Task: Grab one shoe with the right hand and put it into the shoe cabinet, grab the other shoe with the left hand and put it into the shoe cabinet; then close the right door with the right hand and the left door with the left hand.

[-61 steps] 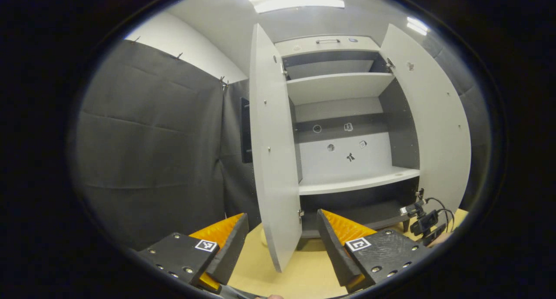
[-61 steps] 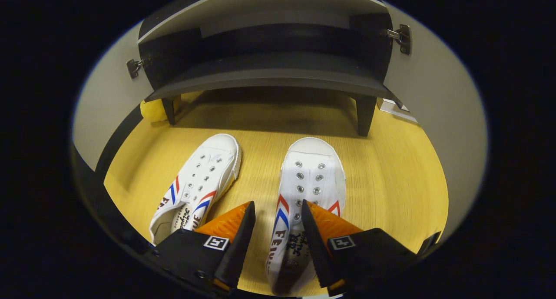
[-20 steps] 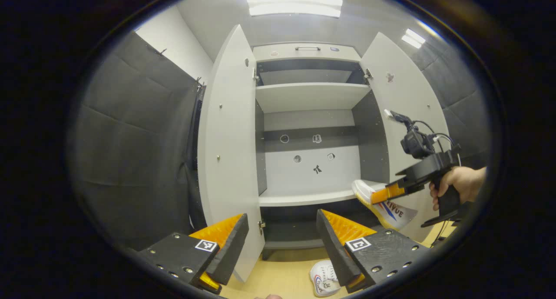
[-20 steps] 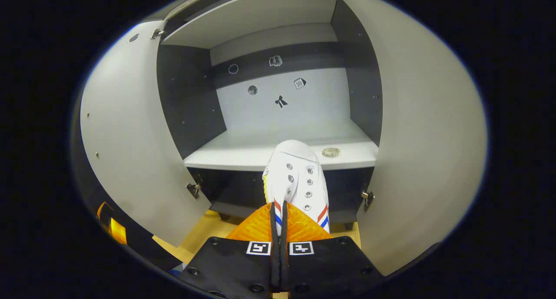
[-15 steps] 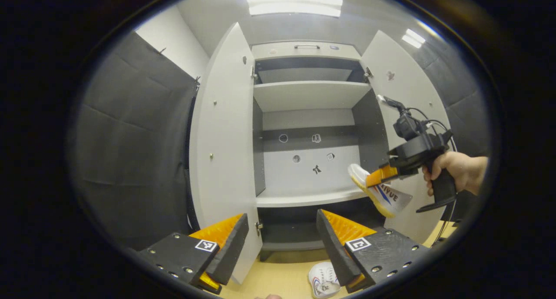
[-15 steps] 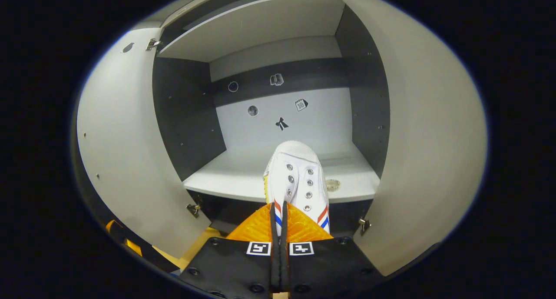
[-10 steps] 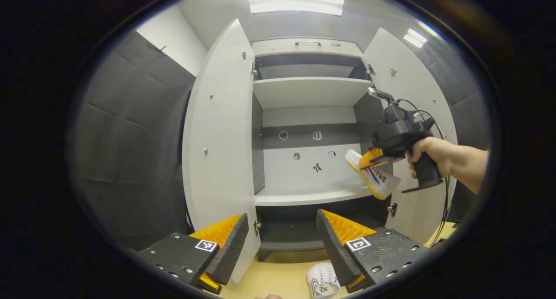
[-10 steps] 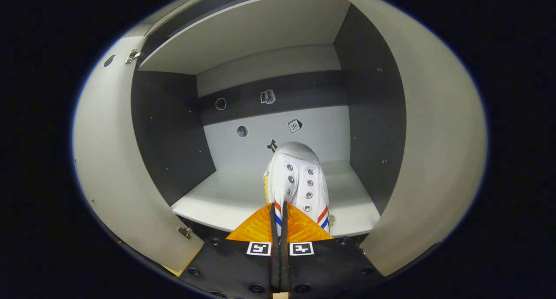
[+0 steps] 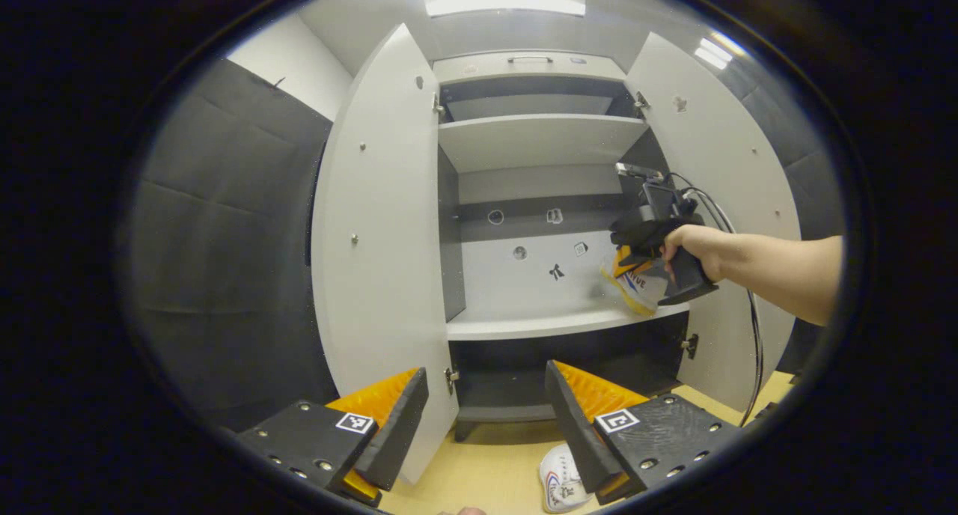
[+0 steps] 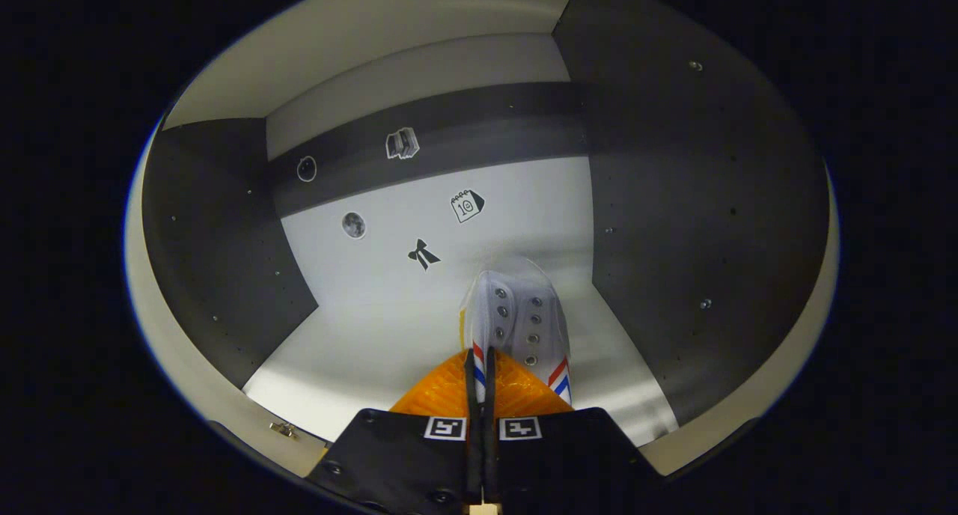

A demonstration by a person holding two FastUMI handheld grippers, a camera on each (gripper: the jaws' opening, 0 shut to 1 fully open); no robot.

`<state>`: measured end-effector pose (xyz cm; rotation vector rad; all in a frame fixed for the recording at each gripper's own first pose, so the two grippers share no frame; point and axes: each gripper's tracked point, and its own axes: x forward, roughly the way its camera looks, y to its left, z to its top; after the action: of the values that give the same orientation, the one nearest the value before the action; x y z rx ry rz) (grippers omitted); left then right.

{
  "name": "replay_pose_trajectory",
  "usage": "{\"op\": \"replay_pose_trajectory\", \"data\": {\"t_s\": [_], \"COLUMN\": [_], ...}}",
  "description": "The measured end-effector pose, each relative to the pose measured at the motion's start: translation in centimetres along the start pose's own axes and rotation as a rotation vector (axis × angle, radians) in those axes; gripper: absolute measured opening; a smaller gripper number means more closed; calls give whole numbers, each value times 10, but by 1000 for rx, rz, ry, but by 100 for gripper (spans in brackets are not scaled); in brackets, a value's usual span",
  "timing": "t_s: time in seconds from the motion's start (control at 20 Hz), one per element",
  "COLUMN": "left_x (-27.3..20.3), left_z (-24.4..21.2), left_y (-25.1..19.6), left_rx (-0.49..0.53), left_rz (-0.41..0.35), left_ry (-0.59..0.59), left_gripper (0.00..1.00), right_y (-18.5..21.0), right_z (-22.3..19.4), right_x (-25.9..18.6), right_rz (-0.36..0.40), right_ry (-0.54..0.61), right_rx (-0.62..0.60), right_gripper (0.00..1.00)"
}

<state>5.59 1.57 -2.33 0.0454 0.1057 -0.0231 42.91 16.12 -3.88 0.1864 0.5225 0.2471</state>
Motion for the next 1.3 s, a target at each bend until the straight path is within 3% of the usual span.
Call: {"op": "replay_pose_trajectory", "data": {"t_s": [0.15, 0.25, 0.35, 0.45, 0.8, 0.85, 0.95, 1.3], "left_x": [2, 7, 13, 26, 61, 64, 69, 70], "left_z": [-5, -12, -19, -29, -81, -92, -114, -207], "left_y": [-1, -5, -10, -13, -18, -20, -27, -62], "left_rx": [2, 0, -8, -28, -64, -61, -51, -38], "left_rz": [-4, -20, -42, -57, -119, -132, -159, -264], "left_ry": [29, 56, 83, 104, 224, 245, 287, 480], "left_gripper": [91, 91, 95, 91, 91, 95, 91, 92], "right_y": [3, 6, 5, 3, 9, 8, 3, -12], "right_z": [5, 12, 18, 19, 0, -4, -15, -56], "right_x": [-4, -15, -36, -61, -155, -166, -185, -227], "right_rz": [15, 25, 21, 16, 81, 82, 79, 52], "right_ry": [-56, -108, -168, -233, -378, -389, -401, -386], "right_rx": [-19, -36, -70, -95, -179, -183, -199, -230], "right_gripper": [16, 16, 58, 99, 98, 98, 98, 98]}}
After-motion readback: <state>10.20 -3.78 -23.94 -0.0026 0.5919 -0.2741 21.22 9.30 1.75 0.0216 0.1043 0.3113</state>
